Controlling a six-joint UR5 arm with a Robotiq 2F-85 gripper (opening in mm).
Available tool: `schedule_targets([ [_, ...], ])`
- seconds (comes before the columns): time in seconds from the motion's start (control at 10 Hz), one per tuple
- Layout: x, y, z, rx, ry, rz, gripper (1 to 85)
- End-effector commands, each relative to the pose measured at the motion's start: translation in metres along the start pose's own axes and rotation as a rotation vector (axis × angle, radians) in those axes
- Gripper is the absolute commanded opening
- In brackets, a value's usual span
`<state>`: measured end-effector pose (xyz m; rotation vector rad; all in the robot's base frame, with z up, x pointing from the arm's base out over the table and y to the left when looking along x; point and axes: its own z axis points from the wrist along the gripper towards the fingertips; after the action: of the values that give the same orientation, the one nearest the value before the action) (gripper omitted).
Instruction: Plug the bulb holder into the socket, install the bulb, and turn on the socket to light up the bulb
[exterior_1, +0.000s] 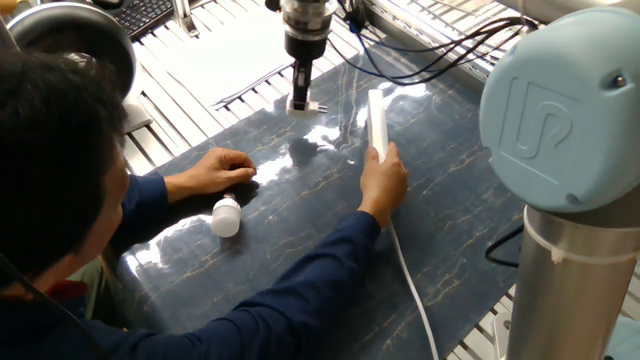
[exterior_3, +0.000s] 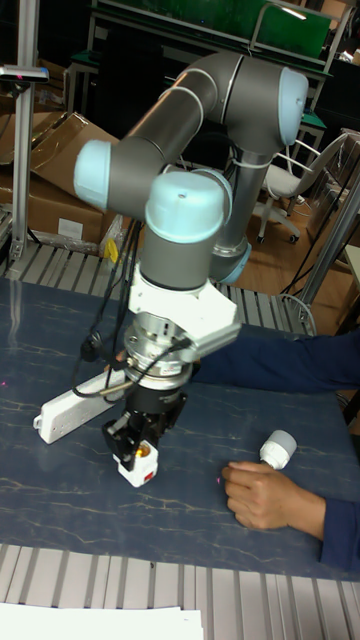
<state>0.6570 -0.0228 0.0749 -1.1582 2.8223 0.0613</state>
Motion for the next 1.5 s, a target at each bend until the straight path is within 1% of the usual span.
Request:
schedule_targets([
  [0.0, 0.015, -0.003, 0.001, 0.003, -0.015, 0.012, 1.0],
  [0.1, 0.021, -0.004, 0.001, 0.007, -0.016, 0.010, 1.0],
  [0.2, 0.031, -0.008, 0.003, 0.023, -0.013, 0.005, 1.0],
  [0.4, 0.050, -0.011, 0.002, 0.038, 0.004, 0.001, 1.0],
  [0.6, 0.064, -0.007, -0.002, 0.028, 0.021, 0.003, 1.0],
  [0.7, 0.071, -0.006, -0.003, 0.030, 0.033, 0.009, 1.0],
  [0.8, 0.076, -0.008, -0.002, 0.040, 0.042, 0.008, 1.0],
  [0.9, 0.081, -0.011, -0.002, 0.051, 0.054, -0.007, 1.0],
  [1.0, 0.085, -0.015, -0.002, 0.066, 0.068, -0.047, 1.0],
  [1.1, 0.089, -0.024, -0.004, 0.097, 0.085, -0.101, 1.0],
  [1.2, 0.090, -0.029, -0.004, 0.113, 0.094, -0.129, 1.0],
  [1.3, 0.090, -0.032, -0.005, 0.124, 0.102, -0.147, 1.0],
  [1.4, 0.088, -0.033, -0.006, 0.125, 0.103, -0.156, 1.0],
])
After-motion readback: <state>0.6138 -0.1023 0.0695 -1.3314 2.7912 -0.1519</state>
